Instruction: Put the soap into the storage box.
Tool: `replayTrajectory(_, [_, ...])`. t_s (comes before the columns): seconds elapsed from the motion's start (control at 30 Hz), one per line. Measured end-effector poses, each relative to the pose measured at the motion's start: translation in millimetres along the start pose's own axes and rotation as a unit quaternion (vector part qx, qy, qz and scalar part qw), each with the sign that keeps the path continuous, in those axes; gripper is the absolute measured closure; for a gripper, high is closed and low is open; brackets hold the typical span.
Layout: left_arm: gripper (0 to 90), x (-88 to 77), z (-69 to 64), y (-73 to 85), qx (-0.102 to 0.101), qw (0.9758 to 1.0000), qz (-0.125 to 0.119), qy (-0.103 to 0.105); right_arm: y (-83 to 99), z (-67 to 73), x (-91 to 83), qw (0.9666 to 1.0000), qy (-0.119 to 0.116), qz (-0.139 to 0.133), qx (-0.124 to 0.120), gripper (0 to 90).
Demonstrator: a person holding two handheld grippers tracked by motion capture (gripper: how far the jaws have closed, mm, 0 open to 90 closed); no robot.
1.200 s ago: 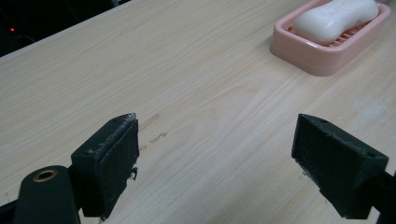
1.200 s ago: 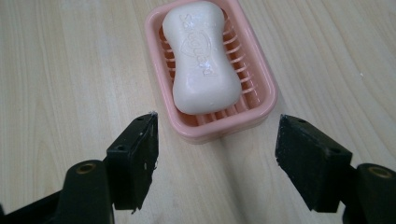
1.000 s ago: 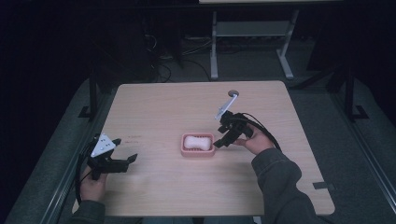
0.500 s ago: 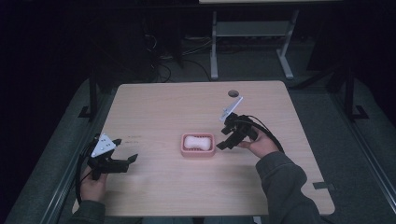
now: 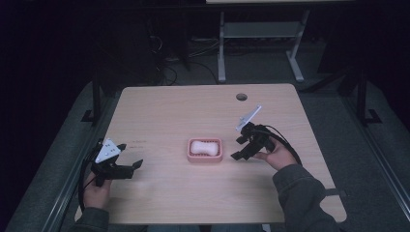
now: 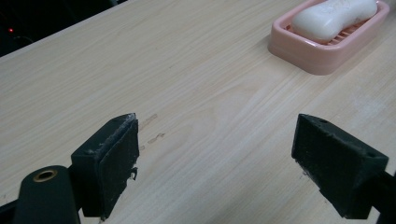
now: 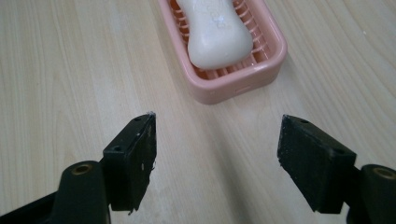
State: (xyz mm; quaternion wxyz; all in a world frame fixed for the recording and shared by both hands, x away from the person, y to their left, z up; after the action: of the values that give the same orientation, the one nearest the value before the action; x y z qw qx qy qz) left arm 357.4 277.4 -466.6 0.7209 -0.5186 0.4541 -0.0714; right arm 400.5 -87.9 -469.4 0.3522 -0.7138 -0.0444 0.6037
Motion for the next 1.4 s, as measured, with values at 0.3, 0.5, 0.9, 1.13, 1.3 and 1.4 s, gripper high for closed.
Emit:
replayTrajectory(0.3, [14.5,-0.3,0.3,-0.1,0.0,1.0,-0.002,-0.001,11.2,-1.1,-8.5,1.0,0.004,0.0,0.007,26.8])
replayTrajectory(0.5, [14.5,-0.5,0.2,-0.2,-0.001,1.0,-0.002,-0.002,15.9,0.3,-13.3,0.9999,0.008,0.004,0.007,26.7])
replayTrajectory(0.9, [14.5,0.6,-0.6,-0.4,-0.001,1.0,-0.004,-0.001,42.0,1.4,-21.3,0.9995,0.015,-0.005,0.026,26.7])
replayTrajectory(1.13, [14.5,0.6,-0.5,0.1,0.001,1.0,-0.001,-0.001,54.9,2.2,-25.4,0.9992,0.019,-0.003,0.036,26.7])
replayTrajectory(1.3, [14.5,0.6,-0.8,-0.3,0.0,1.0,-0.003,-0.002,63.0,3.7,-30.1,0.9986,0.022,-0.005,0.048,26.7])
replayTrajectory(1.4, [14.5,-0.2,-0.3,-0.3,0.001,1.0,-0.002,-0.001,70.3,4.8,-31.5,0.9983,0.026,-0.003,0.052,26.5])
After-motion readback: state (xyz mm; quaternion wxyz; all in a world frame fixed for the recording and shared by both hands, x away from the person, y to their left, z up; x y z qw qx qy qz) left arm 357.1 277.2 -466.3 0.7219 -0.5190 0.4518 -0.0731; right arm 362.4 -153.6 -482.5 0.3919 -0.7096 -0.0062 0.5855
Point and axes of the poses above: each handheld gripper's, and its own axes: x roughly forward along the jaws, y roughly out of its underside, z roughly to its left, the point moved 9 cm from there along x, roughly forward along the jaws, and after that the axes turned 9 degrees about y, right-handed, at the moved point
